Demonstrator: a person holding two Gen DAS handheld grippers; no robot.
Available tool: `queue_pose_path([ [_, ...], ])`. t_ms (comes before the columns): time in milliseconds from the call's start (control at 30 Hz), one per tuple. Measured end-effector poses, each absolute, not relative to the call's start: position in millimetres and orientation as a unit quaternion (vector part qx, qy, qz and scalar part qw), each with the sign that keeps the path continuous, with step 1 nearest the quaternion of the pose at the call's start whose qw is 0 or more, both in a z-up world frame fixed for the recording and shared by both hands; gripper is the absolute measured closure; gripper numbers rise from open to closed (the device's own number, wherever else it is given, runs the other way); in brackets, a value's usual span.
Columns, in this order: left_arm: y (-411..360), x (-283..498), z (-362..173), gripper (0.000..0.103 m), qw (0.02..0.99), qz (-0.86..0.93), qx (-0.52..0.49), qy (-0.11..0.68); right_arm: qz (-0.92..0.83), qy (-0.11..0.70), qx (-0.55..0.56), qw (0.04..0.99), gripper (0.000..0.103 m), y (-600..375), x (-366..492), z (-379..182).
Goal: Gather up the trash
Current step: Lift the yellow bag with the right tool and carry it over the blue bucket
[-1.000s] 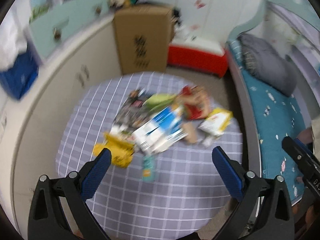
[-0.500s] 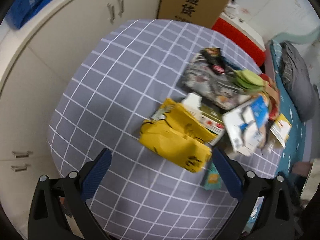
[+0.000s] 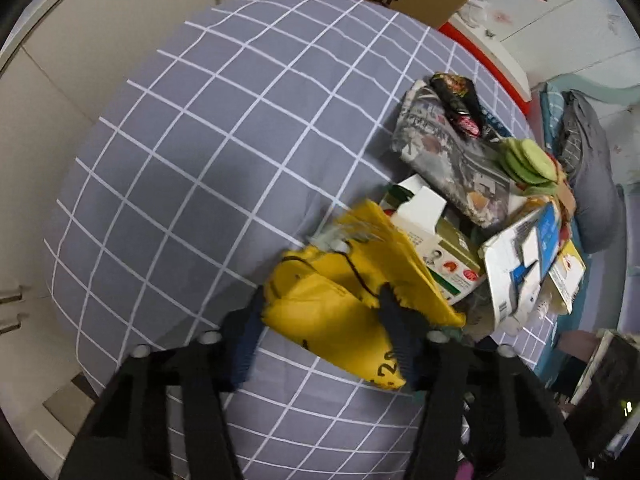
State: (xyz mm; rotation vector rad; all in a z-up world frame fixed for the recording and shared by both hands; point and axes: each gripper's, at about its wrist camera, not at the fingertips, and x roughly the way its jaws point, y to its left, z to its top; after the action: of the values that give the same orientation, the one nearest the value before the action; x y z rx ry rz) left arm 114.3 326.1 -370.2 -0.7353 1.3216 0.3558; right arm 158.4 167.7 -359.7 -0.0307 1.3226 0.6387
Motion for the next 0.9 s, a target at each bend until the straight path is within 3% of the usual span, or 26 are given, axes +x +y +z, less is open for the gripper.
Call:
queue_pose_path([
  [100,330.3,104.1,-367.4,0.063,0.71,0.159,-0.342,0.594,0.299,0.596,-0.035,0.744,0.05,178.9,157.0,-363.3],
  [167,332.4,94.1,-362.2,0.068,0.712,0.158,-0.343,0.592,0.306,0.593,-0.058,0.743,0.061,189.2,155.3,-364.0],
  [200,332.9,90.4,-359.2,0.072,0.713,0.159,-0.342,0.591,0.315,0.597,-0.066,0.735,0.079,193.5,154.2,-366.0],
  [233,333.6,86.4,-355.5,0.074,0.714,0.157,-0.342,0.59,0.318,0.6,-0.067,0.731,0.081,194.9,153.6,-367.5],
  [533,326.9,71.3,-305.5,0.079,0.75,0.14,-0.326,0.558,0.354,0.639,0.021,0.682,0.089,186.2,151.0,-357.2],
  [900,304.0,86.8,-247.7,0.082,0.796,0.09,-0.312,0.51,0.361,0.586,0.054,0.724,0.091,149.7,154.2,-286.6],
])
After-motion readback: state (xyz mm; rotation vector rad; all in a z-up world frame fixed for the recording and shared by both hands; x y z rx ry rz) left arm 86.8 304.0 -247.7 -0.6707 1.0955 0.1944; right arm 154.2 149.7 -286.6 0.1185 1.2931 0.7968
